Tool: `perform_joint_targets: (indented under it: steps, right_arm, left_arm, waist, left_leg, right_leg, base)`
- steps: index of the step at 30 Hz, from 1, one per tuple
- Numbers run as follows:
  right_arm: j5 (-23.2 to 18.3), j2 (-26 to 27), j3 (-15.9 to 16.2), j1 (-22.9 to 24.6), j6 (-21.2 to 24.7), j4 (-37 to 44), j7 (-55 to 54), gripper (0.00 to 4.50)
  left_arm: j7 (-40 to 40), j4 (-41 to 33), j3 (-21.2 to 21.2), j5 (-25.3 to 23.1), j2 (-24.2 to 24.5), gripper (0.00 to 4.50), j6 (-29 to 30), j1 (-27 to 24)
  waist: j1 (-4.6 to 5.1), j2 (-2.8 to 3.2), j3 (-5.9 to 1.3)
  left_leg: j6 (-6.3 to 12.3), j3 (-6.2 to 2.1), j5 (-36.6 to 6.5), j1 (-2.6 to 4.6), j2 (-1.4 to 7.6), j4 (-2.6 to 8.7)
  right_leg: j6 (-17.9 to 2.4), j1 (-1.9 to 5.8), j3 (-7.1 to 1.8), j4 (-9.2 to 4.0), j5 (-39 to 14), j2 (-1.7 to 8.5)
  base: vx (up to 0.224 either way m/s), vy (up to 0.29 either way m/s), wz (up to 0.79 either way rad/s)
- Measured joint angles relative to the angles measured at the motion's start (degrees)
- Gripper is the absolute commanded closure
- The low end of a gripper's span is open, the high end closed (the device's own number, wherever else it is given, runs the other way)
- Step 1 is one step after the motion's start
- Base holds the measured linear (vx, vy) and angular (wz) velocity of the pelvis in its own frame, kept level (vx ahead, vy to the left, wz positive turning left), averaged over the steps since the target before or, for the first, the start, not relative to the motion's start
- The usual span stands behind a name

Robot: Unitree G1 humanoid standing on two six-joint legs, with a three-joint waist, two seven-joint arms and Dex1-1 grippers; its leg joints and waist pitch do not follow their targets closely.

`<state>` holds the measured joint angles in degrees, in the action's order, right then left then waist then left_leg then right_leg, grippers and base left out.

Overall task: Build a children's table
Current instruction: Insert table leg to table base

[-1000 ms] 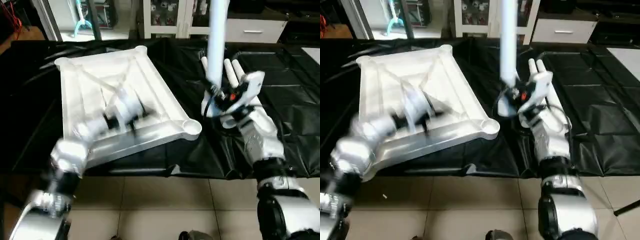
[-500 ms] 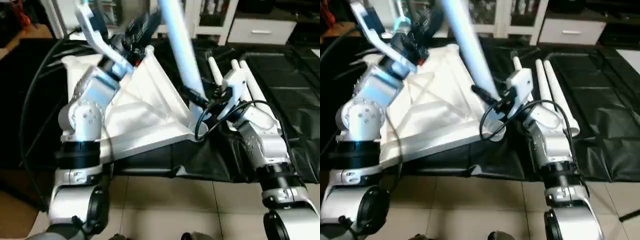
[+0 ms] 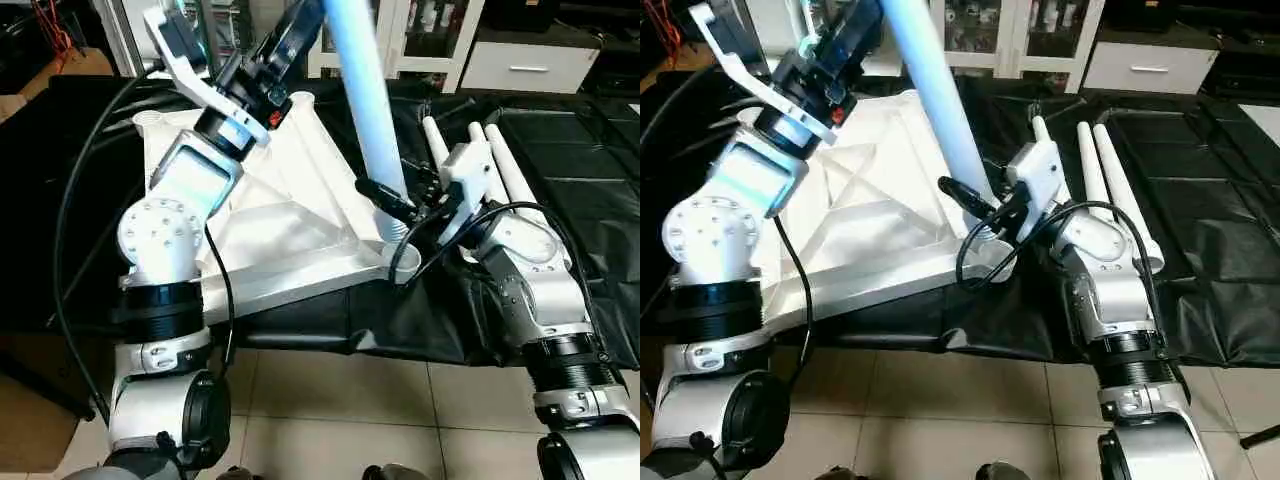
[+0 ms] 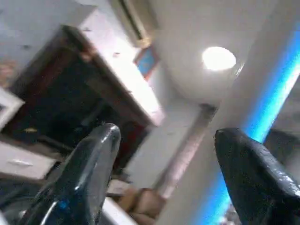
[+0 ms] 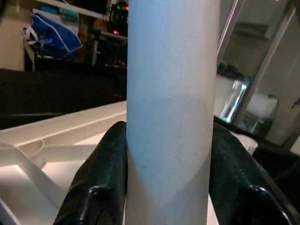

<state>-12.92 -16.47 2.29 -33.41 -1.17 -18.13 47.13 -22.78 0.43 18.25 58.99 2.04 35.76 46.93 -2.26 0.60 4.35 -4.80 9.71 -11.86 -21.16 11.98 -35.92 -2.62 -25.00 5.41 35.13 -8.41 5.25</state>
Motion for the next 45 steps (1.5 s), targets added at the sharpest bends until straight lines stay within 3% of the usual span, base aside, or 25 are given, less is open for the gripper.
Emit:
perform_joint_targets:
  steps: [3, 4, 8, 10, 15, 19, 21, 25, 26, 29, 30, 35, 37, 41, 42, 45]
  right_arm:
    - [1.24, 0.01, 0.84, -0.01, 0.63, 0.02, -0.53, 2.65]
    - [1.30, 0.01, 0.85, -0.01, 0.58, 0.03, -0.55, 2.65]
    - [1.28, 0.86, 0.58, -0.03, 0.54, 0.04, -1.16, 2.65]
    - [1.26, 1.17, 0.54, -0.04, 0.54, 0.04, -1.43, 2.65]
    - [2.42, -1.08, 2.48, -0.02, 1.23, 0.66, -0.27, 2.66]
    - [4.35, -1.74, 3.60, 0.01, 1.71, 1.60, -0.47, 2.66]
    - [5.26, -1.80, 3.71, 0.01, 1.72, 1.59, -1.06, 2.66]
    - [5.95, -1.85, 3.77, 0.00, 1.69, 1.59, -2.03, 2.66]
    - [6.30, -1.86, 3.82, -0.01, 1.68, 1.57, -2.49, 2.66]
    - [6.91, -2.05, 3.82, -0.02, 1.68, 1.24, -3.27, 2.66]
    - [7.07, -2.08, 3.82, -0.02, 1.68, 1.08, -3.50, 2.66]
    - [8.19, -2.09, 3.82, -0.03, 1.61, 0.99, -4.58, 2.66]
    - [8.35, -2.09, 3.82, -0.04, 1.60, 0.99, -4.83, 2.66]
    - [8.48, -2.09, 3.84, -0.06, 1.40, 0.99, -4.98, 2.66]
    - [8.60, -2.11, 3.85, -0.06, 1.26, 0.98, -5.06, 2.66]
    - [8.84, -2.12, 3.87, -0.06, 0.93, 0.98, -5.20, 2.66]
  left_arm:
    - [-0.12, -2.31, -0.12, 3.29, 0.04, 0.94, 2.27, -0.10]
    - [-0.16, -2.47, -0.04, 3.90, 0.13, 0.66, 2.76, -0.29]
    - [-0.67, -3.39, -0.11, 4.27, 0.61, 0.54, 4.15, -1.64]
    - [-0.73, -3.39, -0.14, 4.18, 0.64, 0.24, 4.23, -1.69]
    - [-2.03, -3.50, -3.23, -2.34, 2.98, 0.00, 2.17, -1.70]
    - [-1.96, -3.50, -4.97, -4.87, 3.73, 0.00, 0.46, -1.70]
    - [-2.02, -3.49, -5.87, -7.28, 4.35, 0.33, -0.92, -1.70]
    - [-1.96, -3.29, -6.84, -10.13, 4.36, 0.39, -2.54, -1.69]
    - [-1.92, -2.96, -6.90, -10.56, 4.37, 0.69, -3.01, -1.69]
    - [-1.80, -1.59, -7.01, -12.19, 4.99, 0.76, -4.06, -1.69]
    - [-1.76, -1.43, -7.00, -12.60, 5.13, 1.01, -4.33, -1.69]
    - [-0.97, -1.16, -6.94, -13.87, 5.08, 1.20, -5.56, -1.69]
    - [-0.88, -1.14, -6.95, -14.12, 5.06, 1.61, -5.77, -1.69]
    - [-0.91, -1.08, -6.98, -14.81, 5.05, 1.66, -6.30, -1.69]
    - [-0.92, -1.07, -7.00, -14.87, 5.05, 2.02, -6.34, -1.69]
    - [-0.95, -0.95, -7.02, -14.92, 5.06, 2.06, -6.47, -1.69]
  waist:
    - [0.05, 0.00, 0.00]
    - [0.05, 0.00, 0.00]
    - [0.07, 0.00, 0.00]
    - [0.11, 0.00, 0.00]
    - [0.10, 0.00, 0.00]
    - [0.15, 0.00, 0.00]
    - [0.17, 0.00, 0.00]
    - [0.20, 0.00, 0.00]
    - [0.19, 0.00, 0.00]
    - [0.19, 0.00, 0.00]
    - [0.18, 0.00, 0.00]
    - [0.18, 0.01, 0.00]
    - [0.17, 0.01, 0.00]
    - [0.17, 0.01, 0.00]
    - [0.17, 0.01, 0.00]
    - [0.17, 0.01, 0.00]
  left_leg:
    - [-0.01, 0.01, 0.01, 0.00, 0.00, 0.00]
    - [-0.01, 0.01, 0.01, 0.00, 0.00, 0.00]
    - [-0.03, 0.00, 0.02, 0.01, 0.00, -0.06]
    - [-0.04, -0.01, 0.02, 0.01, 0.00, -0.11]
    - [-0.03, -0.03, 0.03, 0.01, 0.00, -0.19]
    - [-0.03, -0.04, 0.03, -0.01, 0.00, -0.22]
    - [-0.04, -0.03, 0.03, 0.00, 0.00, -0.22]
    - [-0.04, -0.03, 0.02, 0.00, 0.00, -0.23]
    - [-0.04, -0.04, 0.02, 0.00, 0.00, -0.25]
    - [-0.05, -0.04, 0.02, 0.00, 0.00, -0.27]
    - [-0.05, -0.04, 0.02, 0.00, 0.00, -0.27]
    - [-0.04, -0.04, 0.03, 0.00, 0.00, -0.29]
    - [-0.04, -0.04, 0.03, 0.00, 0.00, -0.29]
    - [-0.04, -0.04, 0.02, 0.00, 0.00, -0.30]
    - [-0.04, -0.04, 0.02, 0.01, 0.00, -0.31]
    - [-0.05, -0.04, 0.02, 0.01, 0.00, -0.31]
  right_leg:
    - [0.00, 0.03, 0.00, 0.03, 0.00, -0.01]
    - [0.01, 0.07, 0.00, 0.03, 0.00, -0.01]
    - [0.07, 0.08, -0.01, 0.03, 0.04, -0.01]
    - [0.23, 0.08, -0.02, 0.01, 0.14, 0.00]
    - [0.29, 0.08, -0.02, 0.01, 0.18, 0.01]
    - [0.29, 0.08, -0.04, 0.02, 0.18, 0.01]
    - [0.30, 0.08, -0.04, 0.03, 0.18, 0.00]
    - [0.30, 0.08, -0.05, 0.04, 0.19, 0.01]
    - [0.30, 0.08, -0.05, 0.05, 0.19, 0.01]
    - [0.32, 0.08, -0.05, 0.07, 0.21, 0.00]
    - [0.34, 0.08, -0.05, 0.07, 0.22, 0.00]
    - [0.34, 0.08, -0.06, 0.08, 0.22, 0.01]
    - [0.34, 0.08, -0.06, 0.09, 0.23, 0.01]
    - [0.33, 0.08, -0.06, 0.10, 0.23, 0.01]
    - [0.33, 0.08, -0.06, 0.10, 0.23, 0.01]
    - [0.32, 0.08, -0.07, 0.11, 0.24, 0.01]
  base:
    - [0.000, 0.000, 0.00]
    - [0.000, 0.000, 0.00]
    - [0.000, 0.000, 0.00]
    - [0.000, 0.000, 0.00]
    - [0.000, 0.000, 0.00]
    - [0.000, 0.000, 0.00]
    - [0.000, 0.000, 0.00]
    - [0.000, 0.000, 0.00]
    - [0.000, 0.000, 0.00]
    - [0.000, 0.000, 0.00]
    - [0.000, 0.000, 0.00]
    - [0.000, 0.000, 0.00]
    - [0.000, 0.000, 0.00]
    - [0.000, 0.000, 0.00]
    - [0.000, 0.000, 0.00]
    - [0.000, 0.000, 0.00]
